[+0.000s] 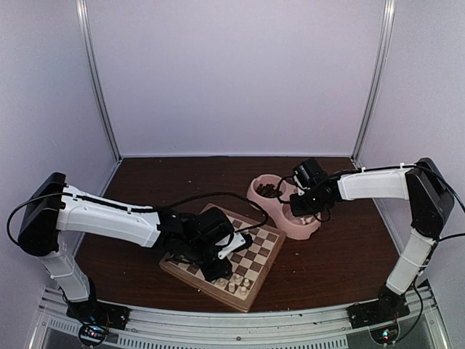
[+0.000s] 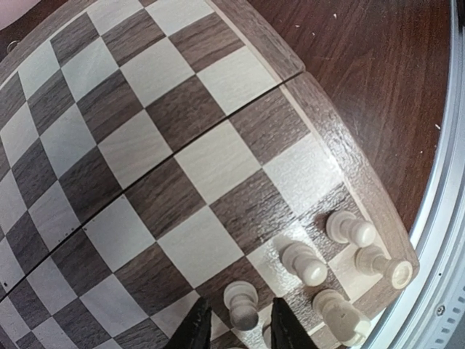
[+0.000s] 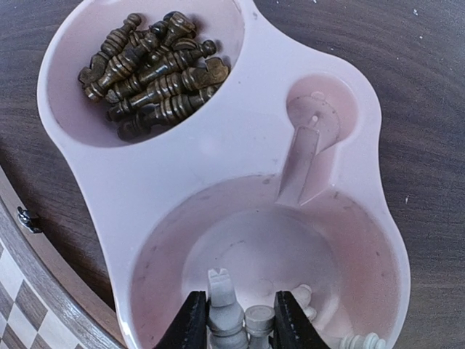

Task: Set up the chess pieces on the board
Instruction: Place the pawn at f2, then pick up the chess pile from the storage box.

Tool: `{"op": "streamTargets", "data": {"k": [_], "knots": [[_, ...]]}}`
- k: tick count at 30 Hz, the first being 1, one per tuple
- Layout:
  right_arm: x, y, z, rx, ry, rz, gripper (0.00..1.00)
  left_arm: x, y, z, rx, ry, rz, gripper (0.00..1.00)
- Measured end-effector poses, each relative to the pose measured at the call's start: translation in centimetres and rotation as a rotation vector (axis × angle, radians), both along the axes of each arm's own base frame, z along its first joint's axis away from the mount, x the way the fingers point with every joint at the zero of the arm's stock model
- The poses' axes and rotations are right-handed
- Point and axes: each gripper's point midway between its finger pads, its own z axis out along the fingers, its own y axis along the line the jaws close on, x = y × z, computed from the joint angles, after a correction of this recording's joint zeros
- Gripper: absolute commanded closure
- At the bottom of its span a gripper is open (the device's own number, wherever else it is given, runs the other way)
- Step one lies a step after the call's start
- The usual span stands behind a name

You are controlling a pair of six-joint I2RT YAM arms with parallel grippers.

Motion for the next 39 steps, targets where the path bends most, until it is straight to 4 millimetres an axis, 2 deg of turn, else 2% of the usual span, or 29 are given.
{"op": "streamTargets", "data": {"k": [4, 16, 19, 23, 27, 30, 33, 39], "knots": [[0.3, 0.3, 0.2, 0.013, -0.016, 0.010, 0.75, 0.2, 0.1, 0.3, -0.004, -0.012, 0.006, 0.67], [0.7, 1.3, 0.3, 0.051, -0.039, 0.040, 0.67, 1.0, 0.8, 3.0, -0.063, -0.090, 0.036, 0.64], [0.7, 1.4, 0.4, 0.054, -0.040, 0.043, 0.69, 1.1, 0.9, 3.2, -0.067, -0.099, 0.040, 0.64], [0.7, 1.5, 0.4, 0.062, -0.039, 0.048, 0.67, 1.1, 1.1, 3.1, -0.062, -0.104, 0.045, 0.64], [0.7, 1.6, 0.4, 0.064, -0.039, 0.050, 0.60, 1.2, 1.1, 3.1, -0.062, -0.106, 0.046, 0.63], [0.7, 1.6, 0.4, 0.068, -0.038, 0.050, 0.64, 1.2, 1.1, 3.1, -0.061, -0.107, 0.046, 0.63], [0.7, 1.6, 0.4, 0.070, -0.038, 0.049, 0.76, 1.2, 1.1, 3.1, -0.061, -0.107, 0.047, 0.64], [0.7, 1.7, 0.4, 0.070, -0.037, 0.049, 0.73, 1.2, 1.1, 3.1, -0.061, -0.108, 0.047, 0.63]]}}
